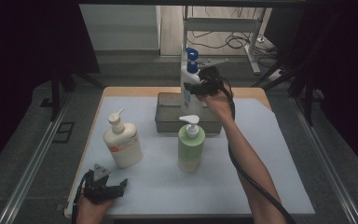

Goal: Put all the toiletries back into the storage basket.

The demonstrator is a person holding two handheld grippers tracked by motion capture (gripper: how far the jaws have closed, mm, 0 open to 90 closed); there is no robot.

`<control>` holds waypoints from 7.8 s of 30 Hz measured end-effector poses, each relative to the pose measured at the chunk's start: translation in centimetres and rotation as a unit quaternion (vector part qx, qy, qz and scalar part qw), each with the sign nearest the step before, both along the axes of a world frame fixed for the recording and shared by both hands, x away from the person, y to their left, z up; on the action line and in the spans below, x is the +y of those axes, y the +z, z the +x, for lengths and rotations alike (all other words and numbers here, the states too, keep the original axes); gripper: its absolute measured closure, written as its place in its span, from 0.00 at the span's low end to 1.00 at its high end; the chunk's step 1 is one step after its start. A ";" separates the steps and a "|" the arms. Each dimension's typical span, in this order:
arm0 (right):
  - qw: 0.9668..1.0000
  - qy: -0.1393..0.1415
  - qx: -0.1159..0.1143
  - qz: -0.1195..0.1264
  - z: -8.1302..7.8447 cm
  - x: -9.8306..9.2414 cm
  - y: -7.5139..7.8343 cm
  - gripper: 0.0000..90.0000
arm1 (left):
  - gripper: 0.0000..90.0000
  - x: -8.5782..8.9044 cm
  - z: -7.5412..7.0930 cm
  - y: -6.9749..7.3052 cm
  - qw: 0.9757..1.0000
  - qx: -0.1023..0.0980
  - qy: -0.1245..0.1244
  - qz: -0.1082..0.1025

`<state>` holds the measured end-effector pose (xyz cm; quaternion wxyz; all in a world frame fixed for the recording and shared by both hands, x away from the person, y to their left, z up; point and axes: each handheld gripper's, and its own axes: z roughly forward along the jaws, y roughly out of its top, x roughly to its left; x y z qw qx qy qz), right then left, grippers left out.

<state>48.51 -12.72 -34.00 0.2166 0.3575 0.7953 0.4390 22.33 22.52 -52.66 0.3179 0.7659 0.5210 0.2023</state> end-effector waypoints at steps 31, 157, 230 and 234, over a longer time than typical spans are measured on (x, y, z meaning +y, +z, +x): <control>1.000 0.011 0.017 -0.005 -1.1 -0.3 -3.5 0.44 | 0.11 0.0 0.0 0.0 1.000 0.001 0.000 0.000; 0.992 -0.011 0.123 -0.012 0.4 -3.7 -11.3 0.99 | 0.11 0.0 0.0 0.0 1.000 0.000 0.000 0.000; 0.987 0.042 0.152 -0.042 1.6 3.1 -12.6 0.98 | 0.11 0.0 0.0 0.0 1.000 0.001 0.000 -0.001; 0.986 0.052 0.153 -0.040 1.5 3.5 -12.6 0.98 | 0.11 0.0 0.0 0.0 1.000 0.001 0.000 -0.001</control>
